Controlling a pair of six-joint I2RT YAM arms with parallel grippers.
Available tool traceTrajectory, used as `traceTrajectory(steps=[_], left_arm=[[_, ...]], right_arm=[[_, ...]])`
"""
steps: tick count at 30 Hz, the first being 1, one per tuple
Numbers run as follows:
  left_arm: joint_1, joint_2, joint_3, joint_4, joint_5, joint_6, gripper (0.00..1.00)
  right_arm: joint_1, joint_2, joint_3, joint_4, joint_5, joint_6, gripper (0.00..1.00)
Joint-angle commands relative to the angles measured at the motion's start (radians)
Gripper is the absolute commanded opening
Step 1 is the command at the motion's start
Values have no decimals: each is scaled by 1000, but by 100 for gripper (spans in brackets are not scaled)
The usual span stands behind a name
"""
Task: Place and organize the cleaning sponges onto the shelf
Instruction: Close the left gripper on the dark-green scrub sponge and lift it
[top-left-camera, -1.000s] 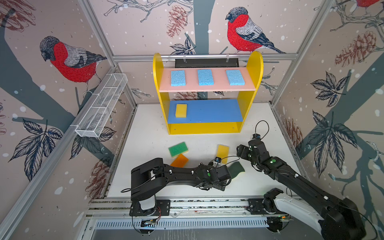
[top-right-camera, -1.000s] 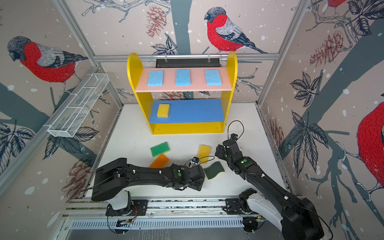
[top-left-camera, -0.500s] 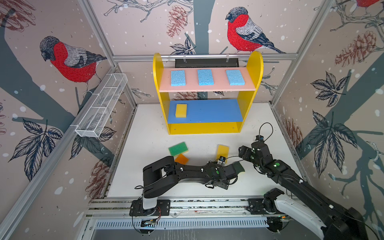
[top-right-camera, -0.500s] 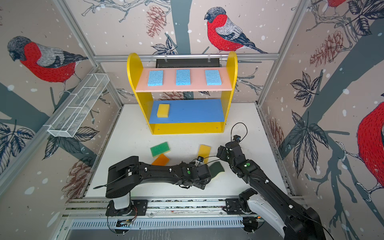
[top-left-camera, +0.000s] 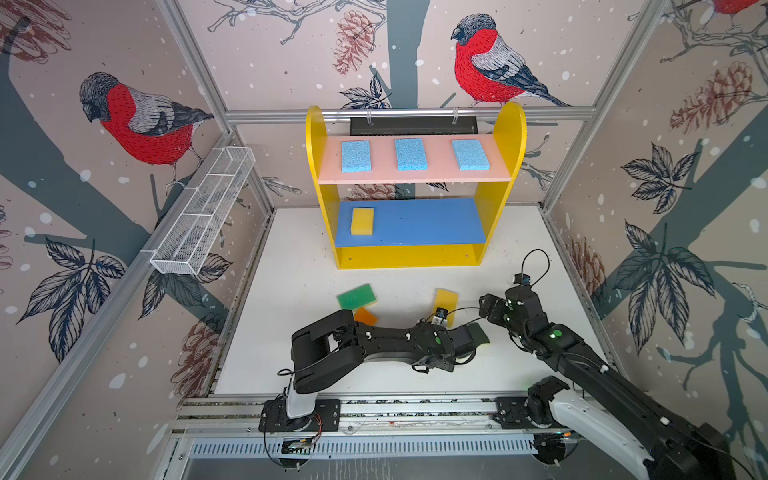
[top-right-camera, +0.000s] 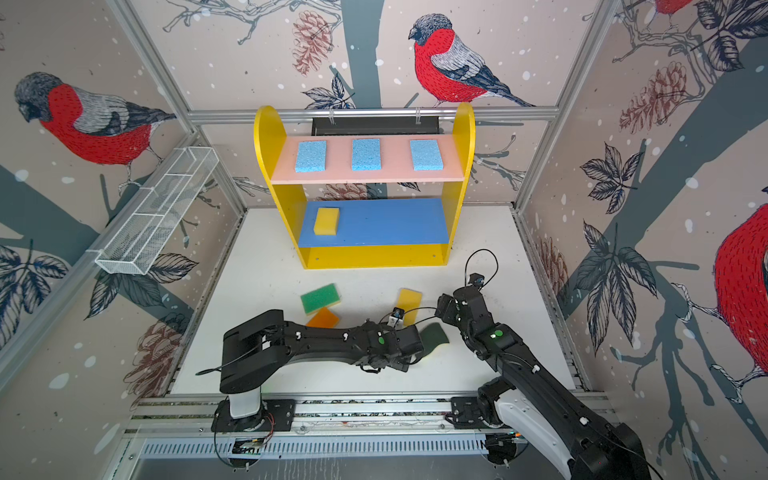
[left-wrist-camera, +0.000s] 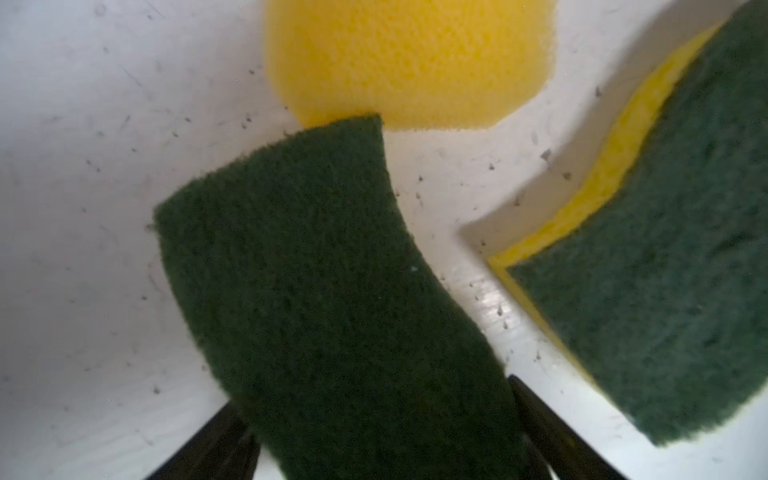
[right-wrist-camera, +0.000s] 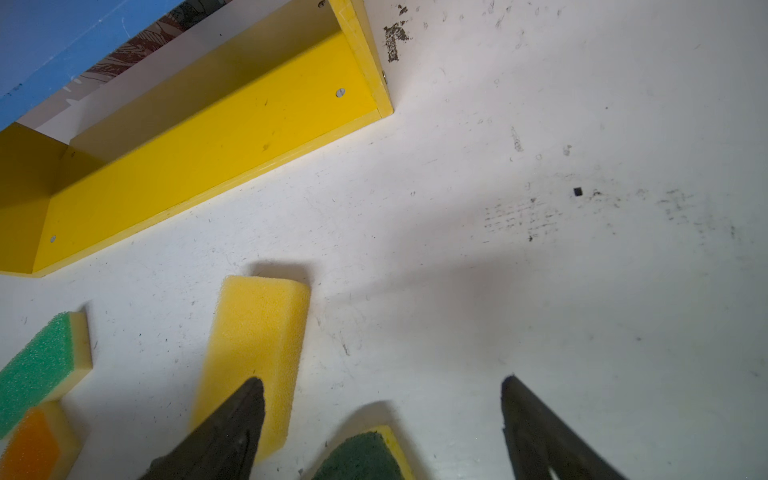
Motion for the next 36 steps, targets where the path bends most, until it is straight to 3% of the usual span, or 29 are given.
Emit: traceTrajectory(steps=[1,6,17,36], left_arm=[[10,-4,-32,-20,48,-25,82],[15,-19,-56,-3,61,-12,80],[20,-12,-83,-44,62,-26,84],[32,-126,-163,-52,14,6,69]], right_arm=[[-3,-1,-1,11,4,-1,89],[-7,0,-4,16,0,-4,90],[-8,6,-11,31,-9,-1,90],[-9,44,-7,53,-42,-11,90]])
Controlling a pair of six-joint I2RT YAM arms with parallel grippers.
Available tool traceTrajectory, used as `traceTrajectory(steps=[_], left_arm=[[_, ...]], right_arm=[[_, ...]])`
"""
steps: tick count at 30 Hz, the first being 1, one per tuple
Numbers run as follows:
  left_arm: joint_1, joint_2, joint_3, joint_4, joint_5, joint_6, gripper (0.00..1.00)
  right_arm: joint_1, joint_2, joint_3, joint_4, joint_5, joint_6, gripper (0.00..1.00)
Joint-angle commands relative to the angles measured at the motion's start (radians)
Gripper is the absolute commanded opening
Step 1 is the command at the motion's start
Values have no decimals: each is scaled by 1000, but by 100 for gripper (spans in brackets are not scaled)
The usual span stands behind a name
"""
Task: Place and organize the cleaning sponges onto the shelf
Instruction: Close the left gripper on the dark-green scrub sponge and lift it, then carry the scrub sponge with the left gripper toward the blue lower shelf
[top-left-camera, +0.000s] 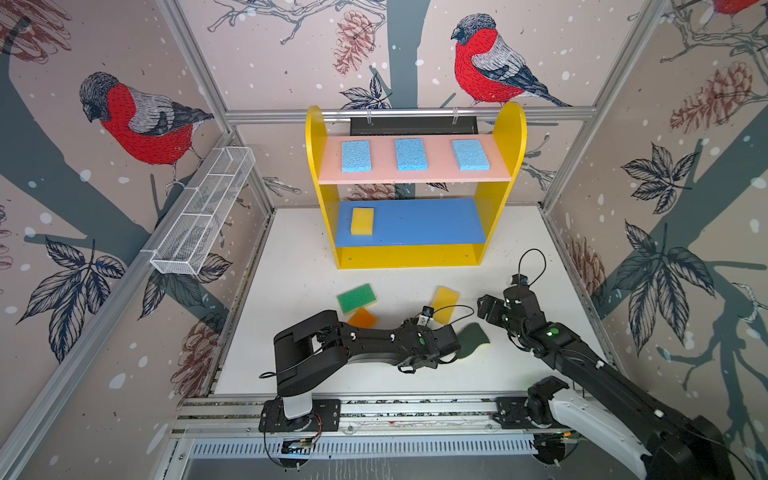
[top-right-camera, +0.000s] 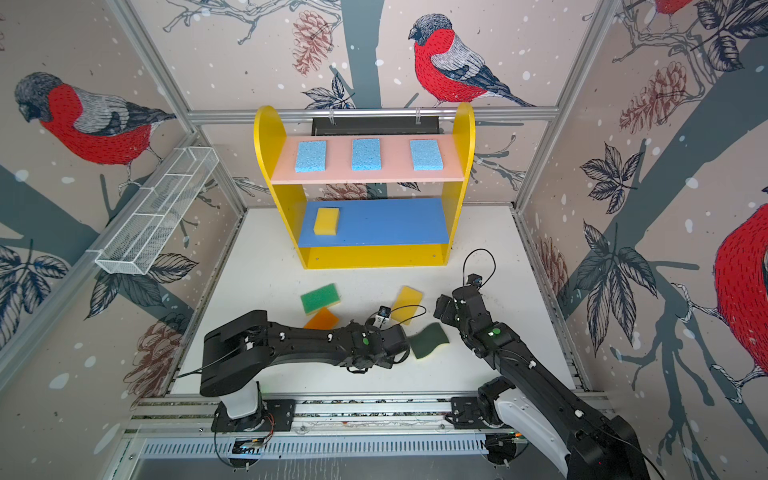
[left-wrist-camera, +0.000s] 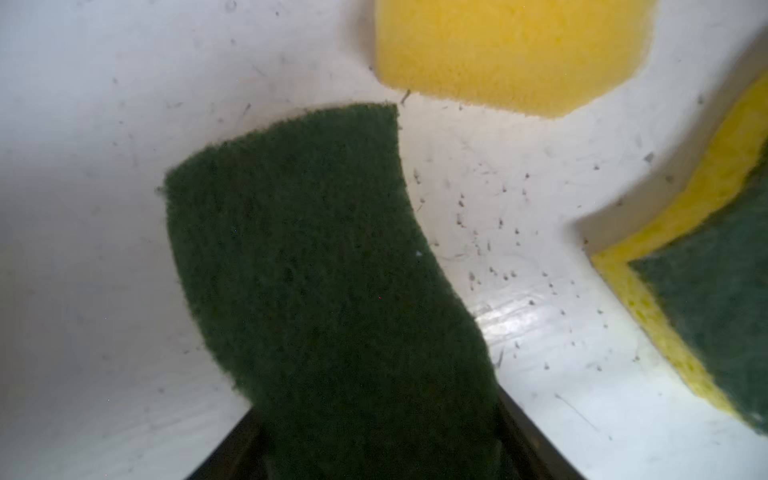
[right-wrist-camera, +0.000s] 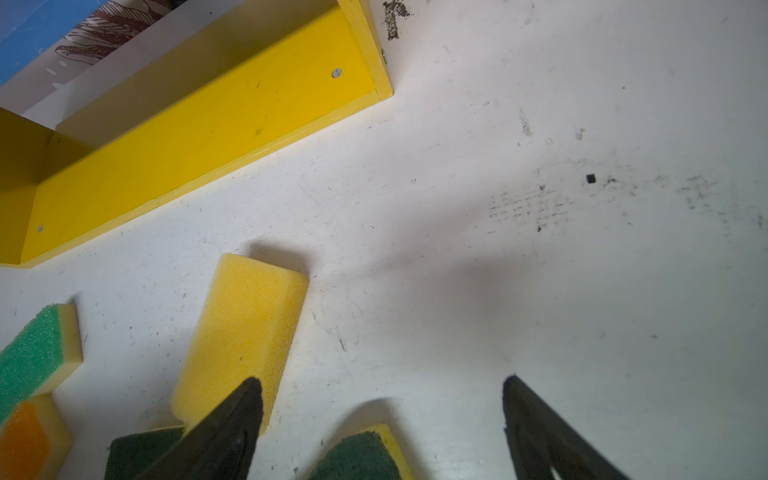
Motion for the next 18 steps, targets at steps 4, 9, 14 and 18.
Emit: traceTrajectory(steps=[4,9,14,18], left_arm=[[10,-47,0,-115,4,32,69],[30,-80,48,-173,-63,80,70],[71,-98,103,-181,-95,153,70],[94,-104,160,-188,-122,217,69]], right_arm=[[0,17,10,32,-21,-17,90],[1,41,27,51,-42,-39,90],[0,74,55,53,-52,-56,90],[0,96,79,48,-50,-71,90]])
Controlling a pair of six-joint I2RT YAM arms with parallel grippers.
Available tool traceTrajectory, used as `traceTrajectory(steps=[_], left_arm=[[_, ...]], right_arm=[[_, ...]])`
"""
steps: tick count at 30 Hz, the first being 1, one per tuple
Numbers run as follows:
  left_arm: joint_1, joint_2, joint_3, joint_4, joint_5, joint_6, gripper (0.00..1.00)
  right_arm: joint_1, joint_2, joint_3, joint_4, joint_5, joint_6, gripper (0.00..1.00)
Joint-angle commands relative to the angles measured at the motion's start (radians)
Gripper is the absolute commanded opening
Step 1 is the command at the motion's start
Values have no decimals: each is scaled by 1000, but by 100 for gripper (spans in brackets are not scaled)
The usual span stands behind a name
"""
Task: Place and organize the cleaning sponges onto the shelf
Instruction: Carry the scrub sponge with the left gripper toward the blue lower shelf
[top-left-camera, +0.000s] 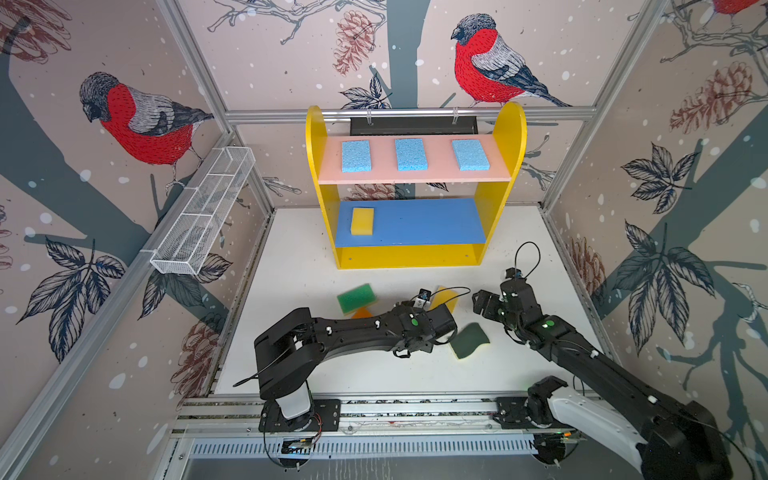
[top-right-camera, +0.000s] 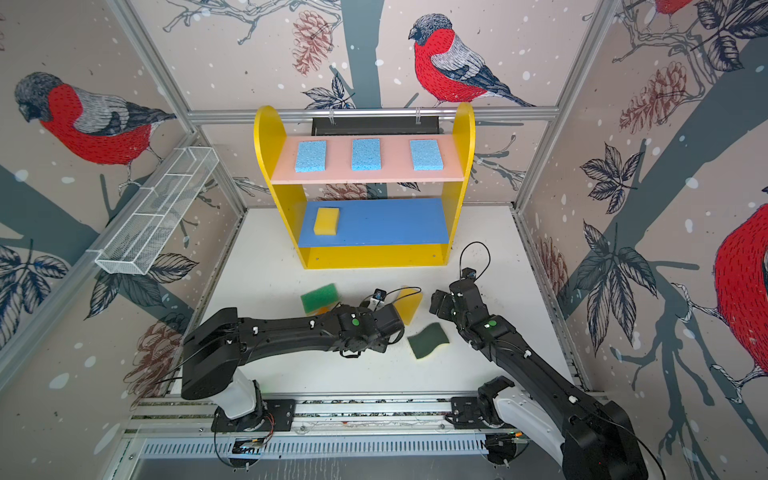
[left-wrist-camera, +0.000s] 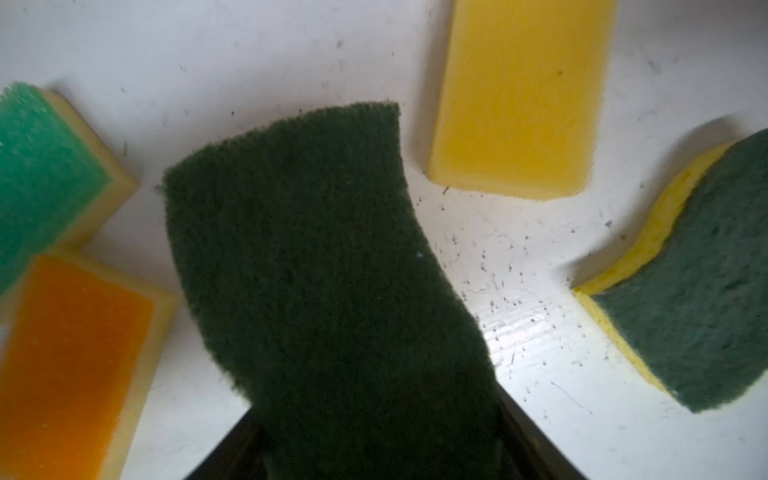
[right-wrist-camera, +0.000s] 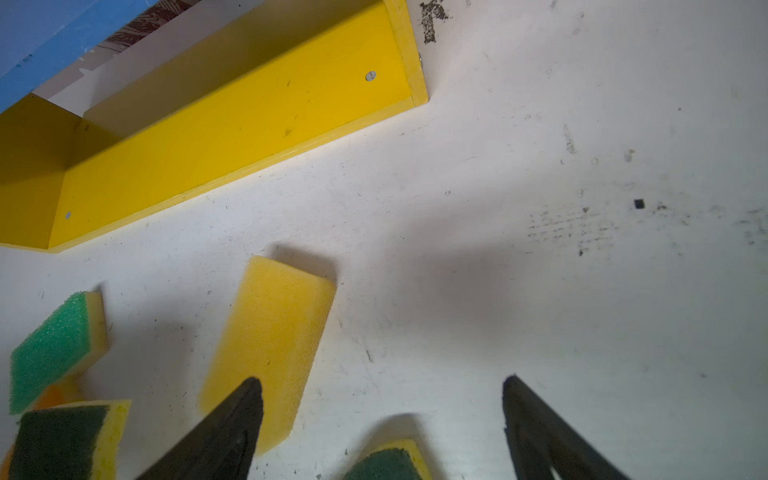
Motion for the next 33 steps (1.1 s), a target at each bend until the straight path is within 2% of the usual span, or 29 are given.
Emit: traceTrajectory(steps=[1,15,25,33], left_arm=[[19,-11,42,-27,-50,84,69],[203,20,240,21,13,303,68],[281,45,315,75,36,354,68],[336,37,337,114,31,376,68]], right_arm=[[0,16,21,17,-4,-26,90],[0,47,88,14,0,-39,90],[-4,73,146,1,2,-78,90],[-5,105,159,66,-36,-107,90]])
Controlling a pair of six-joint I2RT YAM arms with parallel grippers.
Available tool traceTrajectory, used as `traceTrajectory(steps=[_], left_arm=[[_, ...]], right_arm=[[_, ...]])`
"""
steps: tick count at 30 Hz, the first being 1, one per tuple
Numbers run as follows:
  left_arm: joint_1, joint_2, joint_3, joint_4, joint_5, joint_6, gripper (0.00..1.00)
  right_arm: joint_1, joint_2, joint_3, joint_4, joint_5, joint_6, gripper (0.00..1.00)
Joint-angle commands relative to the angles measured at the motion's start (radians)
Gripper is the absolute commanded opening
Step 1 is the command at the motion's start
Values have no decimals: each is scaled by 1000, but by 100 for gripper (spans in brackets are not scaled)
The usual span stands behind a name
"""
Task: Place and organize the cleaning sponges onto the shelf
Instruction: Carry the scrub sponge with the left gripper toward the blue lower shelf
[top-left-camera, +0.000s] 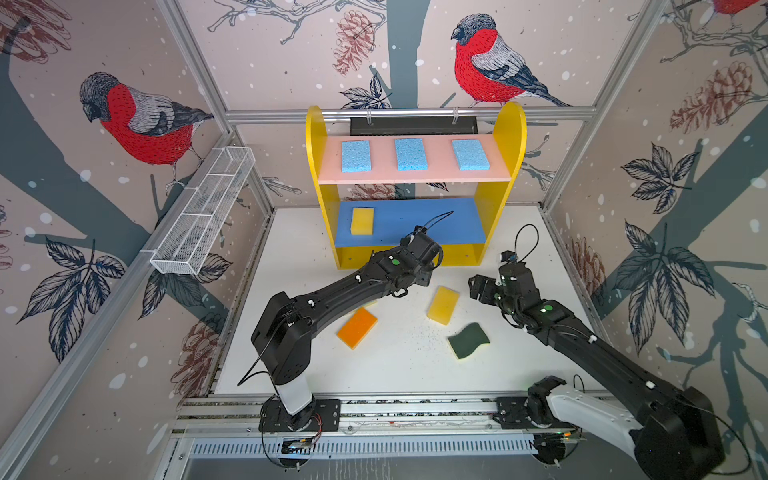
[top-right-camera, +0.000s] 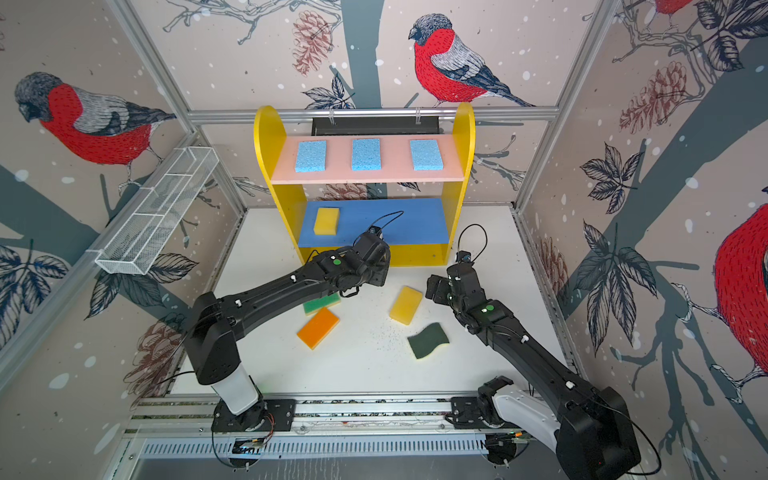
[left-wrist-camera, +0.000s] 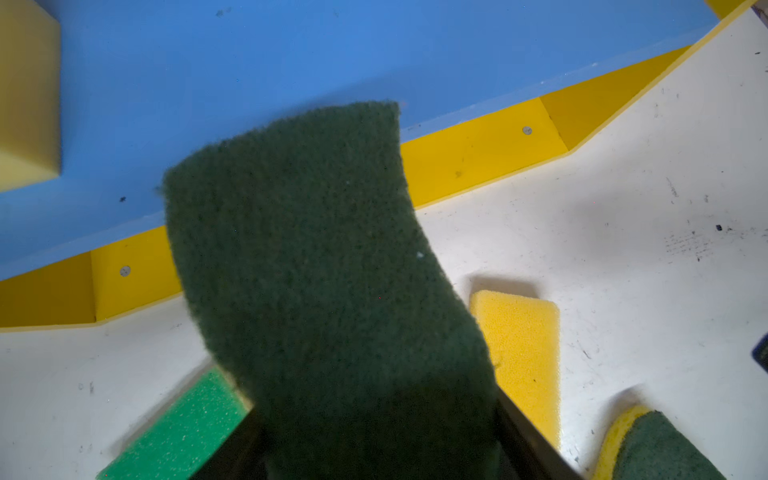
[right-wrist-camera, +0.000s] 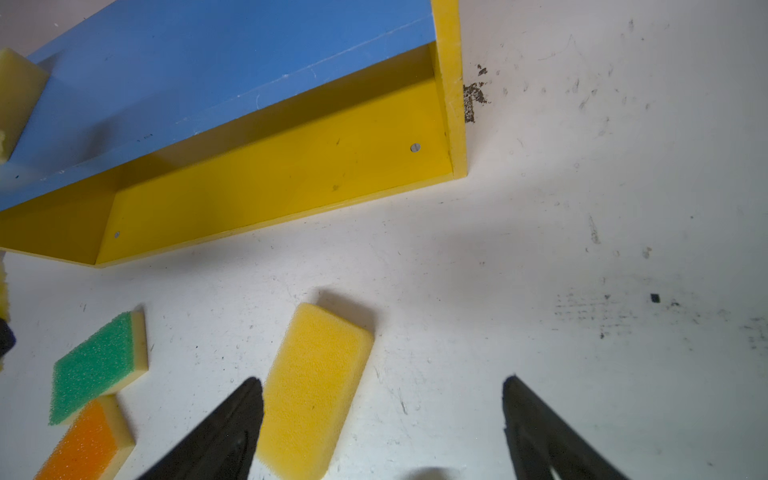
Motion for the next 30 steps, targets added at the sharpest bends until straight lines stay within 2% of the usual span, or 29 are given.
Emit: traceTrajectory(steps=[1,9,17,30], left_arm=[[20,-4,17,48,2,27,68],[81,23,46,116,-5,65,67],[111,83,116,169,-32,134,67],[144,152,156,219,-31,168,67]], right_arm=[[-2,21,20,54,-29,-27,90],[-3,90,77,50,-74,-53,89],[-4,119,108,57,-93,-77,90],[-4,157,143,55,-104,-95,90]])
